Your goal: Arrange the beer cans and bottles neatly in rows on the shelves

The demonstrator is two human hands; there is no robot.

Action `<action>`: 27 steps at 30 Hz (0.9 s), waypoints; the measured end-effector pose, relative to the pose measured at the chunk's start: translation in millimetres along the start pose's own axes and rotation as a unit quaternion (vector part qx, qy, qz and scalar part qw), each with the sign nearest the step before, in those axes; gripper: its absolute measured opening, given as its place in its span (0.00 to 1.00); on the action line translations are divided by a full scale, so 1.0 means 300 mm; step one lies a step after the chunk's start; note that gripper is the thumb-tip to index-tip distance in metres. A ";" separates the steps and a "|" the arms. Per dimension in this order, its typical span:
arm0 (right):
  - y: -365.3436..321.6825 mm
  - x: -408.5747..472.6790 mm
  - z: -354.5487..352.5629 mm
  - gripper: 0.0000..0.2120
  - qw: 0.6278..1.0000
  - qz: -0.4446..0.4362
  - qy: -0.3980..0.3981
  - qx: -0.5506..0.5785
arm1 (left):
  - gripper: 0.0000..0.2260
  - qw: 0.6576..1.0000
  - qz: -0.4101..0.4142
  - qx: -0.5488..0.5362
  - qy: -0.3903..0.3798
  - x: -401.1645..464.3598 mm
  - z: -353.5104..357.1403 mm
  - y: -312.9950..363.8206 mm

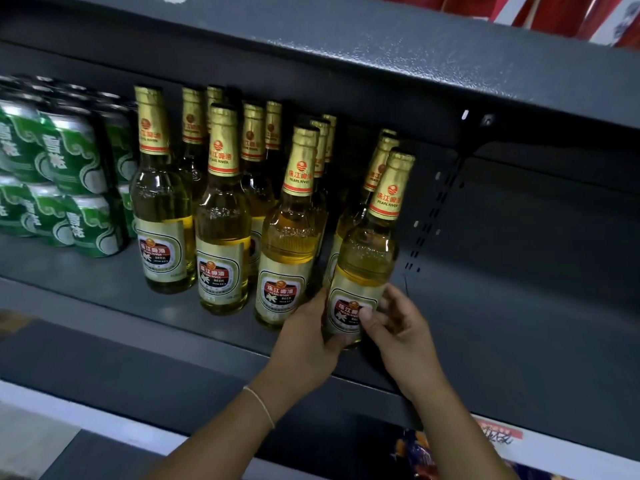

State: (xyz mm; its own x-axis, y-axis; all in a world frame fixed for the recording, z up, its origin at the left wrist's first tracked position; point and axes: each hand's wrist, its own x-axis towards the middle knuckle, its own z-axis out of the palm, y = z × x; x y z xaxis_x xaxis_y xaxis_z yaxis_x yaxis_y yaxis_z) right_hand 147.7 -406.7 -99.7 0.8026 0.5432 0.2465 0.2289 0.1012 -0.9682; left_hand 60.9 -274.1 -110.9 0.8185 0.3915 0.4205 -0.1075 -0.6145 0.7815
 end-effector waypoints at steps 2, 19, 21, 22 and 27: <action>0.004 0.000 0.012 0.24 1.000 -0.003 0.003 0.002 | 0.26 1.000 0.003 0.016 0.014 -0.006 -0.002 -0.005; 0.049 -0.002 0.049 0.25 1.000 0.019 0.007 0.013 | 0.32 0.991 -0.072 0.103 0.045 -0.040 0.028 -0.041; 0.051 -0.004 0.049 0.25 1.000 0.016 0.006 0.009 | 0.32 0.991 -0.071 0.102 0.047 -0.040 0.029 -0.047; 0.052 -0.004 0.049 0.25 1.000 0.016 0.006 0.008 | 0.32 0.991 -0.070 0.101 0.048 -0.040 0.030 -0.049; 0.062 -0.002 0.047 0.25 1.000 0.012 0.012 0.005 | 0.33 0.992 -0.071 0.096 0.050 -0.041 0.034 -0.055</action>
State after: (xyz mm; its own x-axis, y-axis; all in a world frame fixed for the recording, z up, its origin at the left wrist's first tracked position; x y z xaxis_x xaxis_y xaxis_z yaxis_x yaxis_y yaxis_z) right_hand 143.8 -393.5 -118.5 0.8212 0.5248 0.2242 0.2037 0.0974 -0.9742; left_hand 58.4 -275.8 -133.5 0.7561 0.5442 0.3636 0.1229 -0.6637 0.7378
